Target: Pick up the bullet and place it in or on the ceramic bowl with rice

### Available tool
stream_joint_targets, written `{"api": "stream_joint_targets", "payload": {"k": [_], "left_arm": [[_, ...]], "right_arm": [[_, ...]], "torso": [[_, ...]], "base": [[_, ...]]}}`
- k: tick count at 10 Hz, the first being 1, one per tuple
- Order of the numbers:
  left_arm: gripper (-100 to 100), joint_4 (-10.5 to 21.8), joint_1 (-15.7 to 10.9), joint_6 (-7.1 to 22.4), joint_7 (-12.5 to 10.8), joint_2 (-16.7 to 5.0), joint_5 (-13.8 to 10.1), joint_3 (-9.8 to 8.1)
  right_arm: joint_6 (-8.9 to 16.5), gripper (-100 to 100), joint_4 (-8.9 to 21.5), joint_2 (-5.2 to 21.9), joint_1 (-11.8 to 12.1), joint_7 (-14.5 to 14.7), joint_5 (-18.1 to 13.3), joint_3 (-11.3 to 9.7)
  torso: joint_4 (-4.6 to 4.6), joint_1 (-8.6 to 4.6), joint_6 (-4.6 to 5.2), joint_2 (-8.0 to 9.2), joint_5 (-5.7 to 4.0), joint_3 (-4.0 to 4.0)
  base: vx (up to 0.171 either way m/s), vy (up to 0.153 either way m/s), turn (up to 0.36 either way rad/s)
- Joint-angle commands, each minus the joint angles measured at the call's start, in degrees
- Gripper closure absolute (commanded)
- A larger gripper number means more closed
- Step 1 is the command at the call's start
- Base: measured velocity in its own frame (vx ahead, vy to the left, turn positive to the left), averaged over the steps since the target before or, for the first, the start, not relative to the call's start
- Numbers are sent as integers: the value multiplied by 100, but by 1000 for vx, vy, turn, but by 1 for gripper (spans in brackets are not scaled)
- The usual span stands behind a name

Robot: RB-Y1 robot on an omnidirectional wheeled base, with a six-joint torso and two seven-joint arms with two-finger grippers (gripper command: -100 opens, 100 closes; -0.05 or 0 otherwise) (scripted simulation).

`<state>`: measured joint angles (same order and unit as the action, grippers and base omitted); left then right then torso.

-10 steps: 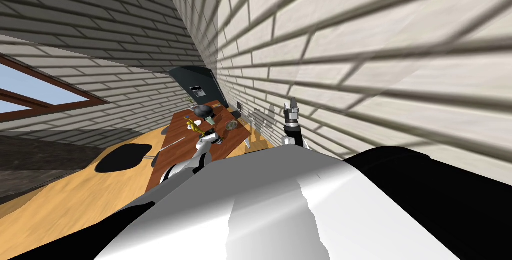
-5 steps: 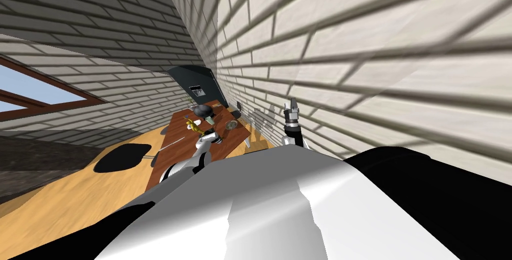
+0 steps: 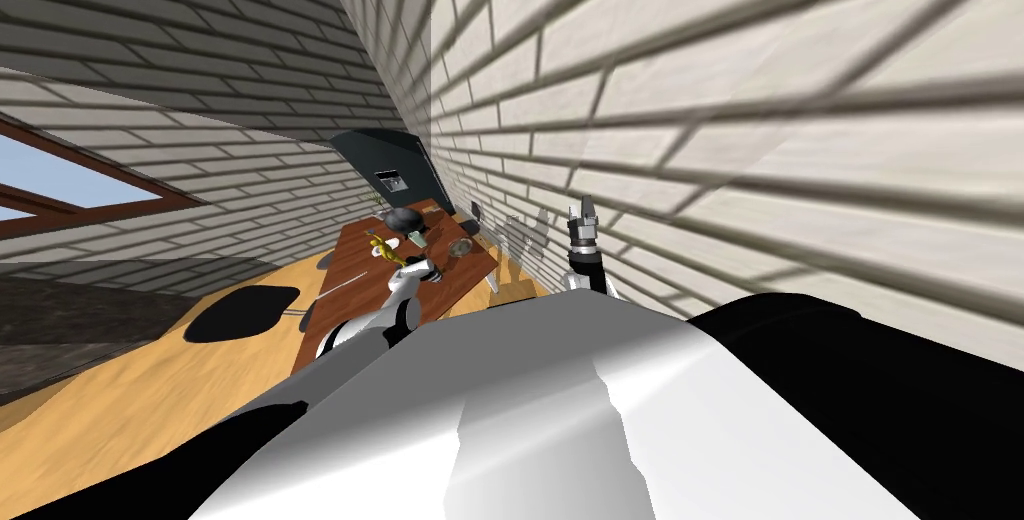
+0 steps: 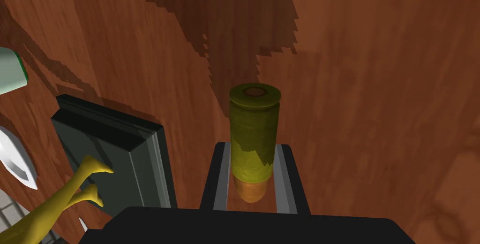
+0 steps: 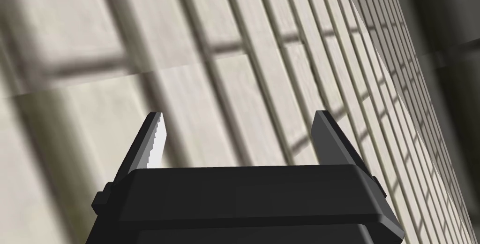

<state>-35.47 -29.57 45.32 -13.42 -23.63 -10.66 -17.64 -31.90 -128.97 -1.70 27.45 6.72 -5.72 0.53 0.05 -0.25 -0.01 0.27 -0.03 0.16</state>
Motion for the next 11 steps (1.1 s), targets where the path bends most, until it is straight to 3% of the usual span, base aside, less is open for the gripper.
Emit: {"api": "stream_joint_targets", "payload": {"k": [1, 5, 6, 11], "left_arm": [[100, -267, 98, 135, -42, 22, 16, 0], [100, -407, -176, 417, -220, -42, 70, -11], [100, -482, -309, 648, -343, -88, 100, -29], [100, -597, -517, 1137, -576, -230, 178, -75]], "right_arm": [[0, 0, 0, 0, 0, 0, 0, 0], [0, 0, 0, 0, 1, 0, 0, 0], [0, 0, 0, 0, 1, 0, 0, 0], [0, 0, 0, 0, 1, 0, 0, 0]], "torso": [[0, 0, 0, 0, 0, 0], [-1, 8, 6, -22, 0, -11], [-4, 14, 0, -26, 1, -14], [-8, 10, 0, -44, 2, -24]], "base": [[-35, -45, -7], [-22, -25, -74], [2, -26, -117], [26, -30, -92]]}}
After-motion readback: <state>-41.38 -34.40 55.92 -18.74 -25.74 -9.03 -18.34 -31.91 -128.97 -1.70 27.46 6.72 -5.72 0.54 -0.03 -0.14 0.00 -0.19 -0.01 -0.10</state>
